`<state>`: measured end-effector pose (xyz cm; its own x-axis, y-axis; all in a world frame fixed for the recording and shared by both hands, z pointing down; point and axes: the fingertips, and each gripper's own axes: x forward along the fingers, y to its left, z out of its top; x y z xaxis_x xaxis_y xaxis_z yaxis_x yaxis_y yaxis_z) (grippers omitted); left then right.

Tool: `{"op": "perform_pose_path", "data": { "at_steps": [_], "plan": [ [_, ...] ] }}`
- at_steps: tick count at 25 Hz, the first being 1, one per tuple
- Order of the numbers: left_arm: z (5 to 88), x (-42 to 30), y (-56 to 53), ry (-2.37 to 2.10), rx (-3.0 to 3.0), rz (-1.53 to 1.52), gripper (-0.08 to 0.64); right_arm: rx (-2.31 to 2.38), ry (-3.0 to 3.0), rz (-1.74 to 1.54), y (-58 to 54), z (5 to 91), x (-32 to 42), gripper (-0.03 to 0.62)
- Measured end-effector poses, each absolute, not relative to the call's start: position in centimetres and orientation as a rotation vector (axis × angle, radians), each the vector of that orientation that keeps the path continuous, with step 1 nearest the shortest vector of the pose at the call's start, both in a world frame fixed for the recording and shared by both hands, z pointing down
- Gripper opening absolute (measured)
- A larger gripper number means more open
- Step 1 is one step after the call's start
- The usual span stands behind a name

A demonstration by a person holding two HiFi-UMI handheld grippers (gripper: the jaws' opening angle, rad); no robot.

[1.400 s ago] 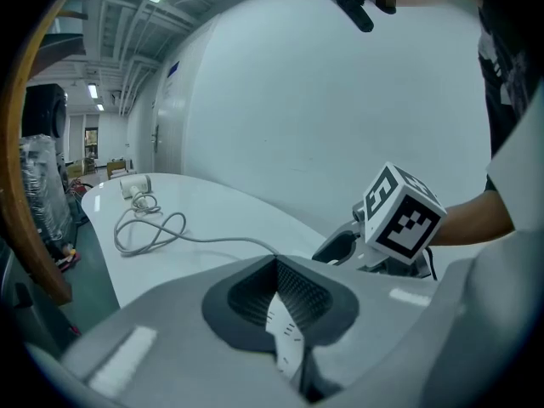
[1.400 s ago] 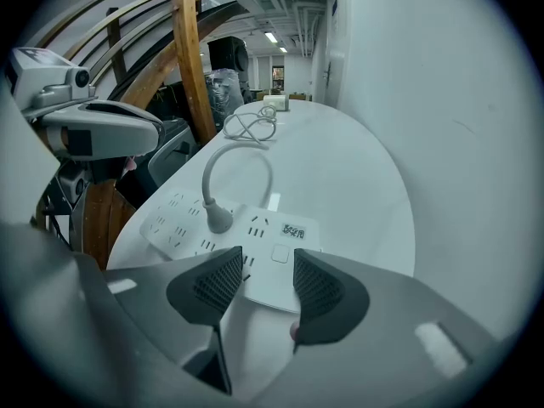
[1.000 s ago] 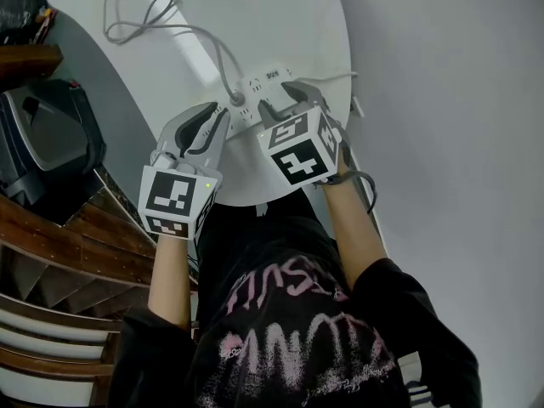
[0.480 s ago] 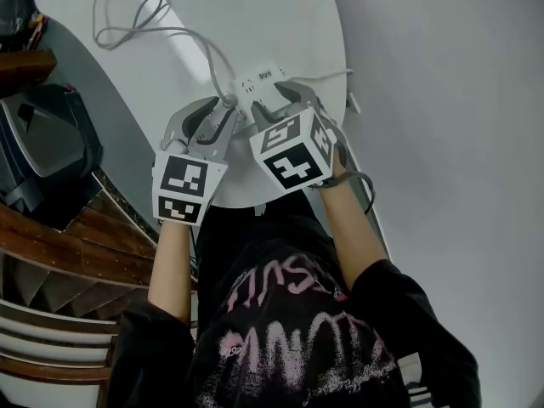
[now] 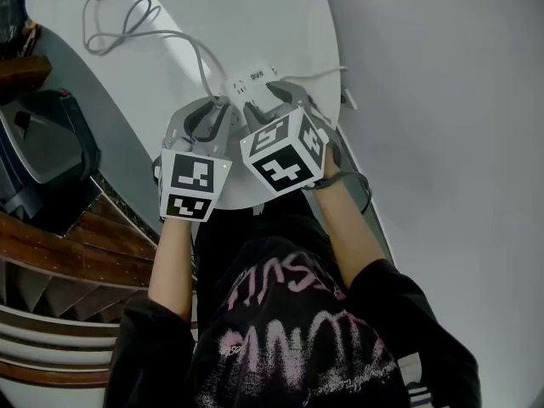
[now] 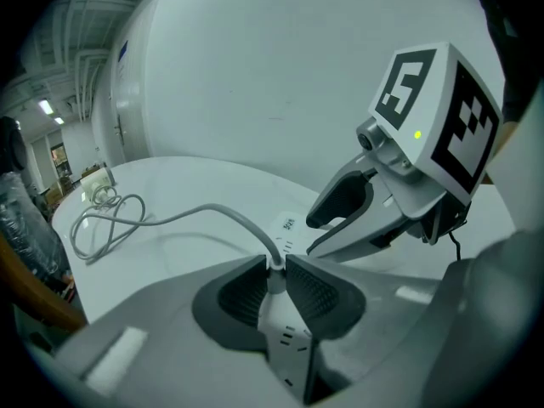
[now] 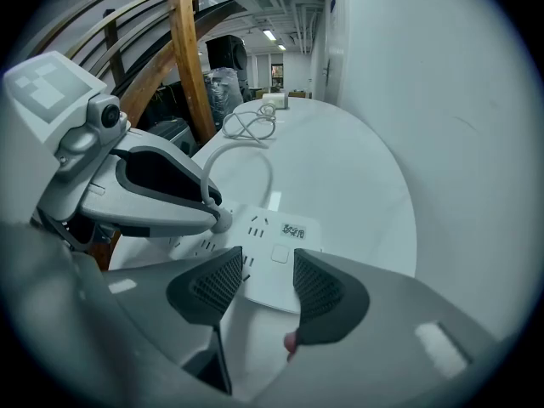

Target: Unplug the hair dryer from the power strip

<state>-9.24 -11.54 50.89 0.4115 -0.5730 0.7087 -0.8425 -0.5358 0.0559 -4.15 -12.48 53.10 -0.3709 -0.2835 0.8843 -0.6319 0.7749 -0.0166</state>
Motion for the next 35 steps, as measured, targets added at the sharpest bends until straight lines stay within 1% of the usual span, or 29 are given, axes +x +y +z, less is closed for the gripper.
{"op": "perform_pose_path", "data": {
  "at_steps": [7, 18, 22, 27, 32, 35],
  "plan": [
    [50.63, -9.45, -11.45, -1.213, 2.254, 0.845, 0.055, 0.664, -1.929, 0.435, -12.37, 53.34, -4.26, 0.218],
    [50.19, -9.51, -11.61, -1.235, 2.256, 0.821, 0.049, 0.659, -1.926, 0.445, -12.45, 53.21, -4.34, 0.213],
    [50.21, -9.77, -11.64, -1.248, 2.22, 0.762, 0.048, 0.67, -1.929, 0.422, -12.33, 53.19, -4.43, 0.209],
    [50.23, -9.35, -11.44, -1.228, 2.275, 0.873, 0.046, 0.666, -1.926, 0.423, -12.3, 53.31, -4.32, 0.209],
    [50.18, -9.82, -11.59, -1.246, 2.208, 0.762, 0.046, 0.672, -1.935, 0.417, -12.19, 53.28, -4.4, 0.209],
    [50.04, -9.76, -11.45, -1.247, 2.239, 0.836, 0.046, 0.675, -1.936, 0.415, -12.18, 53.21, -4.49, 0.209]
  ]
}}
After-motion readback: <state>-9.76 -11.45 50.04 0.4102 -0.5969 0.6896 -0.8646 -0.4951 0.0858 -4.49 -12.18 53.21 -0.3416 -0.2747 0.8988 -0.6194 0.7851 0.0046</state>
